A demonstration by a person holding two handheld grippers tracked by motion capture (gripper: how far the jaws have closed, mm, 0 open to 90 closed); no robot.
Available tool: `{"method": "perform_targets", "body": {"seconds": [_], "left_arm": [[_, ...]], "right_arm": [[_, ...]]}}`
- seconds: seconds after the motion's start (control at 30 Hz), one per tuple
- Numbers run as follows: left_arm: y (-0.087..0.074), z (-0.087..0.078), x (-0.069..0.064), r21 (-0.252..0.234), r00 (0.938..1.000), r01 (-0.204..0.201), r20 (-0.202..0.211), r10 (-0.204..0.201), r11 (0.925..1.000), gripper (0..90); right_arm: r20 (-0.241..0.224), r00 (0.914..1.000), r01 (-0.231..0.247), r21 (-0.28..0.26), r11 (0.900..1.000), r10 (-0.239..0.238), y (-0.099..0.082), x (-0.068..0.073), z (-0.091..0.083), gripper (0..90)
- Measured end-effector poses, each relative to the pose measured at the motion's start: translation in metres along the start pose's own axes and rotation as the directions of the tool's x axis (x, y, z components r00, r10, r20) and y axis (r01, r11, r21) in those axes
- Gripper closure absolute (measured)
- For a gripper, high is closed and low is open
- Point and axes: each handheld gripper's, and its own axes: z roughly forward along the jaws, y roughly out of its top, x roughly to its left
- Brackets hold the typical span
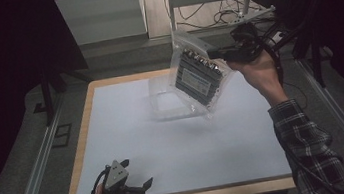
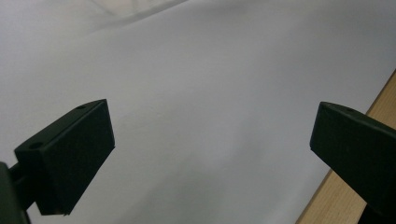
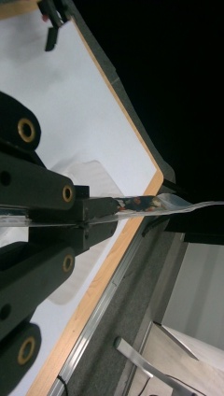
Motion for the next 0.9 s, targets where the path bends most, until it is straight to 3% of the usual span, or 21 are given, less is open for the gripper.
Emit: {"method": "perform_targets", "body": {"seconds": [0.53,0.9], "left_arm": [[0.000,-0.001,0.001,-0.019,0.9998,0.015,0.015,-0.015,0.9997,0.0],[-0.001,-0.002,0.002,-0.024,0.9995,0.023,0.021,-0.022,0.9995,0.0]], "right_arm": [[0.021,0.9996,-0.020,-0.028,0.9994,0.021,0.018,-0.013,0.038,88.9],[0.027,0.9995,0.016,-0.029,0.9995,-0.015,0.033,-0.011,0.063,88.9]]}}
